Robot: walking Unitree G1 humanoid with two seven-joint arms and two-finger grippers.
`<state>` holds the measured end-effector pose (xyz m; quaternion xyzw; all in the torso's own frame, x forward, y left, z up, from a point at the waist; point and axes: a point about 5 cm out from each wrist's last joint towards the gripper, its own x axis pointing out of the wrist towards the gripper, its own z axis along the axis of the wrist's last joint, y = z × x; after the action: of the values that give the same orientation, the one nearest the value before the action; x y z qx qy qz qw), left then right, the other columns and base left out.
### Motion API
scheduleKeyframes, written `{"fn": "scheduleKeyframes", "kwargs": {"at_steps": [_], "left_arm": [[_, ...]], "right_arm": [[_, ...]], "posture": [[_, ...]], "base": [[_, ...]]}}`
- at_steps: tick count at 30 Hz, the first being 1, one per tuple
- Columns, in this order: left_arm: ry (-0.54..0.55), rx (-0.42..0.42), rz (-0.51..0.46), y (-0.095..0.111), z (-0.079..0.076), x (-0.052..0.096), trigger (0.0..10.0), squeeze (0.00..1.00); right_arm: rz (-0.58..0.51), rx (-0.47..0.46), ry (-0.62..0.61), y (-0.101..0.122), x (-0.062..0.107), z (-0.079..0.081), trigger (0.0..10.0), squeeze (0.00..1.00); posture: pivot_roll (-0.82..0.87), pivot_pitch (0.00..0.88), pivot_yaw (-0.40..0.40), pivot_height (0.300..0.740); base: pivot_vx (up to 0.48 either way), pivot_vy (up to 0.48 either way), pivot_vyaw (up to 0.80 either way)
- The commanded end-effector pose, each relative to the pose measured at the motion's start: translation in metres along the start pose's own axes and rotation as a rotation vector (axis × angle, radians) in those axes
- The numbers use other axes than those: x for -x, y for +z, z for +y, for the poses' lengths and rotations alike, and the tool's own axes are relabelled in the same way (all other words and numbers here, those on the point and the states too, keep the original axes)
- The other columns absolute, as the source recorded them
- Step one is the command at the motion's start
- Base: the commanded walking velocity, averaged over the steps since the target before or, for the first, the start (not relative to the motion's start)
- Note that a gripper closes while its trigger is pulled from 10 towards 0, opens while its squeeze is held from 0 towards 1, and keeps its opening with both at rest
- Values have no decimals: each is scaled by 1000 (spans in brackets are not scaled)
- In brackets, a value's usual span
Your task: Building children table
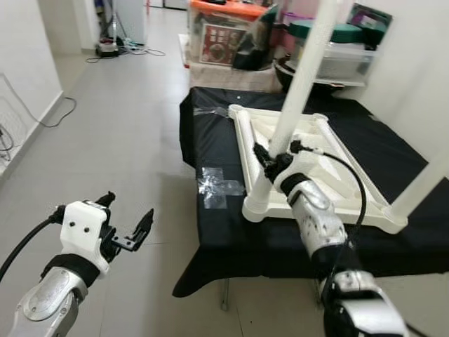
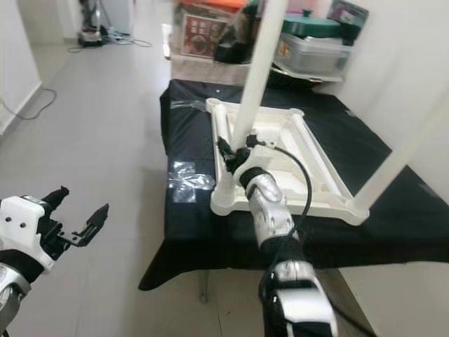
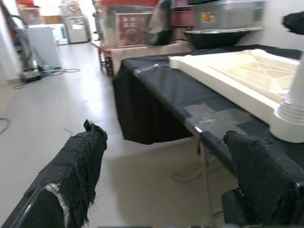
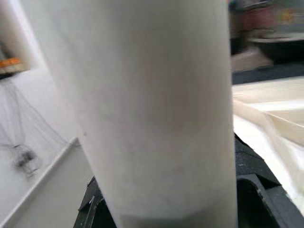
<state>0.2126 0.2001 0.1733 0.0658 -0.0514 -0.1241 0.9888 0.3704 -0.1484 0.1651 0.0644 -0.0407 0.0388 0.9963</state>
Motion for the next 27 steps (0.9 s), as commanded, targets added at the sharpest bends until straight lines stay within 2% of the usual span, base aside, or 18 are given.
{"fn": "scheduleKeyframes", "kwargs": {"at_steps": [1, 3, 9, 13, 17, 18, 19, 20, 22, 23, 27], "left_arm": [[13, -4, -17, 2, 0, 1, 10000, 0], [27, -2, -26, 4, 1, -1, 10000, 0], [28, 0, -36, 4, 0, -5, 10000, 0], [28, -1, -37, 4, 0, -6, 10000, 0], [27, 0, -37, 4, -2, -6, 10000, 0], [25, 0, -36, 4, -2, -6, 10000, 0], [25, 0, -36, 4, -2, -6, 10000, 0], [22, 0, -34, 3, -2, -7, 10000, 0], [19, 0, -33, 3, -2, -7, 10000, 0], [15, 0, -32, 3, -3, -7, 10000, 0], [6, 1, -32, 3, -3, -9, 10000, 0]], "right_arm": [[101, -12, -189, -22, 14, -18, 0, 0], [74, -2, -283, -18, 21, -13, 0, 0], [40, 12, -351, -6, 22, -9, 0, 0], [47, 9, -366, -6, 21, -9, 0, 0], [102, -11, -319, -10, 22, -1, 0, 0], [114, -13, -292, -10, 22, 3, 4275, 0], [114, -13, -292, -10, 22, 3, 4275, 0], [107, -23, -272, -7, 23, 6, 10000, 0], [99, -25, -258, -4, 24, 9, 10000, 0], [86, -25, -257, 0, 24, 10, 10000, 1000], [40, -22, -234, 11, 23, 10, 10000, 1000]], "posture": [[166, 0, -135, 740], [164, 0, -137, 740], [159, 0, -135, 740], [158, 0, -135, 740], [156, 0, -133, 740], [152, 0, -132, 740], [152, 0, -132, 740], [152, 0, -132, 740], [147, 0, -128, 740], [147, 0, -128, 740], [134, 0, -120, 740]], "base": [[0, 0, 0], [0, 0, 0], [0, 0, 0], [0, 0, 0], [0, 0, 0], [0, 0, 0], [0, 0, 0], [0, 0, 0], [0, 0, 0], [0, 0, 0], [0, 0, 0]]}}
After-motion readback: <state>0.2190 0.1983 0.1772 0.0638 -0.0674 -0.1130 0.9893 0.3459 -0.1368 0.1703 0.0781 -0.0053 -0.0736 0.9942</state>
